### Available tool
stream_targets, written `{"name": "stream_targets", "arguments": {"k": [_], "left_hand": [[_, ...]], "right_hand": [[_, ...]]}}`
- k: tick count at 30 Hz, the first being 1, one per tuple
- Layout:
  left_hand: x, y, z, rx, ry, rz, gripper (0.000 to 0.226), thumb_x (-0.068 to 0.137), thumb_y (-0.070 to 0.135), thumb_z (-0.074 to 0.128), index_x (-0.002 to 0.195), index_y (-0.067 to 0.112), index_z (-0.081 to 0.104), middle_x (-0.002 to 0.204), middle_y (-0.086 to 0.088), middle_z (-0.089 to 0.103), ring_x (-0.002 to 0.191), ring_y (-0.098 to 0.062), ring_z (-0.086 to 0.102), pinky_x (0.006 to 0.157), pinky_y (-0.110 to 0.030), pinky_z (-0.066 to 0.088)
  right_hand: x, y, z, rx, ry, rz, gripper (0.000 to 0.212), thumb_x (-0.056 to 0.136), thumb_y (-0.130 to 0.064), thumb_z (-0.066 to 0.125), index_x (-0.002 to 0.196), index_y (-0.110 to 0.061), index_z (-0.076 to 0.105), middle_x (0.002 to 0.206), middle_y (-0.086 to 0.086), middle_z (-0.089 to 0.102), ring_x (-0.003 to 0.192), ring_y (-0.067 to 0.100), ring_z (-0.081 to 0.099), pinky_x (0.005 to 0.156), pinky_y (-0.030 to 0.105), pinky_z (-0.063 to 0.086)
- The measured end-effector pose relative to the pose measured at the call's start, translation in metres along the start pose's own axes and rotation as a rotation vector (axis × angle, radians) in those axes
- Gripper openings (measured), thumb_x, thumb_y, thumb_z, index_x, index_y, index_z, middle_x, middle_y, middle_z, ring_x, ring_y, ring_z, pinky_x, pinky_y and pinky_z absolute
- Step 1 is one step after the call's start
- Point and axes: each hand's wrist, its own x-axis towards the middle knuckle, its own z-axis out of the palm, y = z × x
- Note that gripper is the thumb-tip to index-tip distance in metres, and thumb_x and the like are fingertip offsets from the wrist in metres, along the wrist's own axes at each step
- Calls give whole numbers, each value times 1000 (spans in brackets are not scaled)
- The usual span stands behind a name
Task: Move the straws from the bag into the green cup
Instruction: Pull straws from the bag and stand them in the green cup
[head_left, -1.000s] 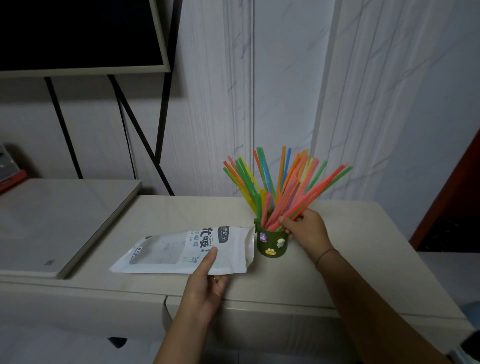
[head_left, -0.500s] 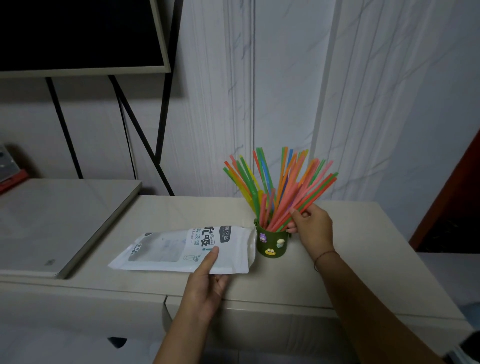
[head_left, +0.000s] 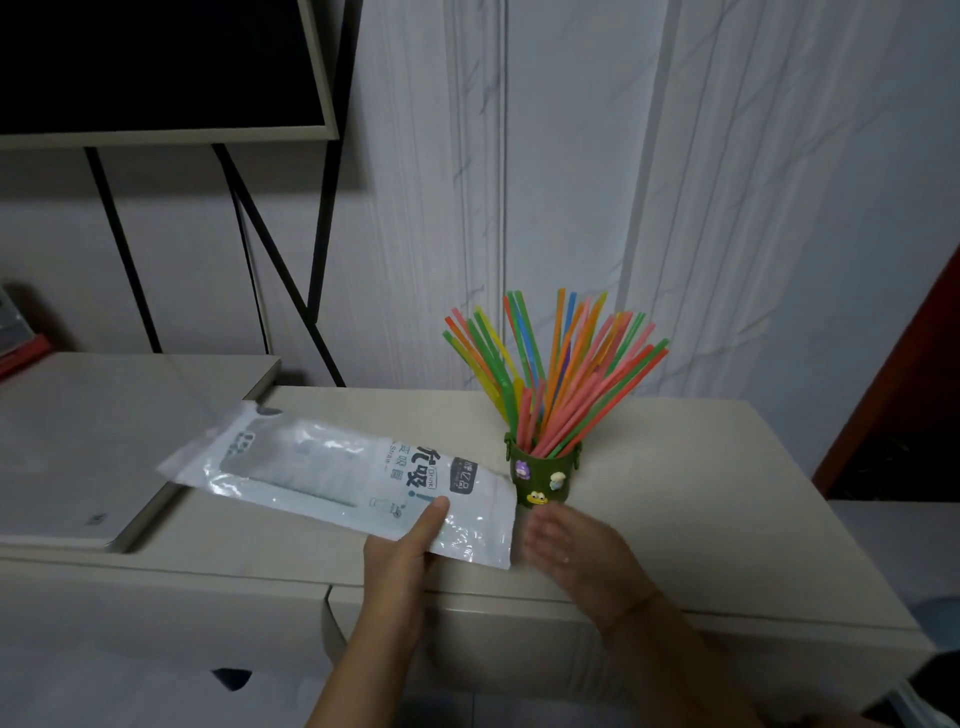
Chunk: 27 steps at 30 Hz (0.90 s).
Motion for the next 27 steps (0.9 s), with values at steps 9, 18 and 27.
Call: {"name": "stream_targets", "arguments": {"k": [9,18,27], "left_hand": [[-10,6,9,262,-147,261,32,70,6,84,94,23,72,94,15,76,87,-4,72,68,-10,52],[-1,10,1,190,-124,209,33,69,17,85,99,27,74,102,9,76,94,-9,72,80,-24,57],[10,13,-10,-248,46,-55,31,86,10,66,117,16,64,112,-6,73,104,-24,68,94,-44,51]], "right_hand": [[-5,22,27,219,-151,202,21,89,-11,57,100,3,68,86,19,74,89,32,66,57,41,60],[-5,20,18,-16,-44,102,16,90,-2,53,77,-6,63,72,11,63,62,17,53,44,19,45],[0,-15,-14,-52,50,-252,16,84,13,53,78,1,62,62,13,51,50,12,46,41,15,44]]}}
